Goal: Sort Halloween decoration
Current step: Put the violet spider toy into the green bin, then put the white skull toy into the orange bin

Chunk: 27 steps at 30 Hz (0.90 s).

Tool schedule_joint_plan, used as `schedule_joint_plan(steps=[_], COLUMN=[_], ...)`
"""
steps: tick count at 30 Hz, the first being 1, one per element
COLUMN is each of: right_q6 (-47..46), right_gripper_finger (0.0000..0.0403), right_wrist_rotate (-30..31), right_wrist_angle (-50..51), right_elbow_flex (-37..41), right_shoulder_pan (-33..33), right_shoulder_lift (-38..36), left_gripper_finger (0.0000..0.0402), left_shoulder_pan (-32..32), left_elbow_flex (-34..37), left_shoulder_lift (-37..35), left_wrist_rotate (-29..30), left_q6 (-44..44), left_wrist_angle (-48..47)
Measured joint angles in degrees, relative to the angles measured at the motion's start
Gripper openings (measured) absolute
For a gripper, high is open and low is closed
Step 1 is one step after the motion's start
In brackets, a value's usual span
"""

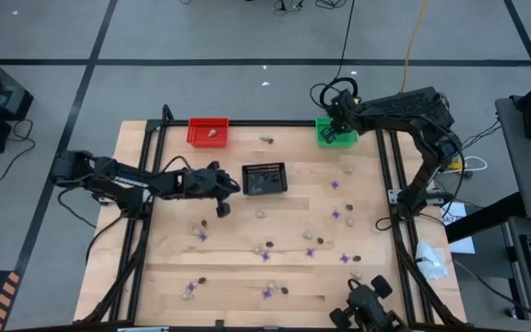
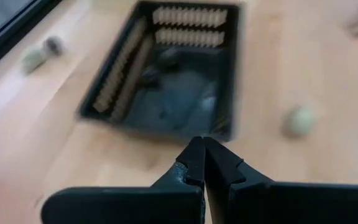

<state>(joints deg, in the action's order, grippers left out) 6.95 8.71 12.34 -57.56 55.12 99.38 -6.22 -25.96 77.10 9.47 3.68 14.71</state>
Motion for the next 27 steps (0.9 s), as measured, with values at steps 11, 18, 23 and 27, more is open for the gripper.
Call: schedule_joint_plan(steps=[11,18,23,27], right_q6=[0.96,1.28,1.28,1.27], right_gripper_finger=[0.0016,0.0001,0.0016,0.0048], right_wrist_rotate=[0.07,0.03,0.09,0.11], right_wrist_angle=[0.41,1.26,2.94,3.41], right_elbow_flex=[0.00,0.00,0.00,0.00], right_shoulder_pan=[0.06,0.03,0.03,-0.01], right_shoulder_lift=[-4.44,-4.83,-4.83,-4.85], left_gripper_finger=[0.0000,0.0000,0.0000,0.0000], left_shoulder_pan=[-8.84,-11.82,-13.49,-13.63], left_elbow_flex=[0.00,-0.07,-0.04,-0.04], left_shoulder_lift=[7.13,10.05,10.49,10.49], left_wrist_rotate=[2.21,0.70,-1.74,-2.14], left_q6=[2.08,2.03,2.08,2.91], left_wrist_angle=[3.17,11.38,12.54,13.88])
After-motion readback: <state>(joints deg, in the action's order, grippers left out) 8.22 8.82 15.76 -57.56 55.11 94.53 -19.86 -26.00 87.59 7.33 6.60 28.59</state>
